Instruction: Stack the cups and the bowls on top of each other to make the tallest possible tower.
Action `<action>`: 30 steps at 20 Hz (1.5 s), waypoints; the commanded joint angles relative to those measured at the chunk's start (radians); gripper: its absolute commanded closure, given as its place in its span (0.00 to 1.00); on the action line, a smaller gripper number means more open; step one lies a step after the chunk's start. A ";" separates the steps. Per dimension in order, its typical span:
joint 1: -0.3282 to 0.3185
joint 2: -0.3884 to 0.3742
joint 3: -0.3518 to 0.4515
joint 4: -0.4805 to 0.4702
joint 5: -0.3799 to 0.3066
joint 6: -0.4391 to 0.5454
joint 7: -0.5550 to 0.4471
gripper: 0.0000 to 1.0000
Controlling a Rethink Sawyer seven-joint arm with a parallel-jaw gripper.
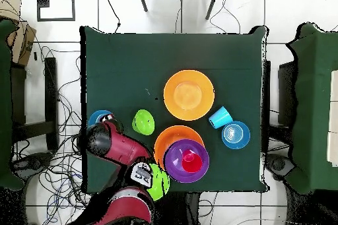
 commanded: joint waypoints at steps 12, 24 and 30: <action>0.097 -0.054 0.023 -0.052 -0.122 0.108 0.032 0.00; 0.083 -0.029 0.057 -0.004 -0.144 0.058 0.083 0.00; 0.054 -0.016 0.069 0.011 -0.168 0.024 0.087 0.00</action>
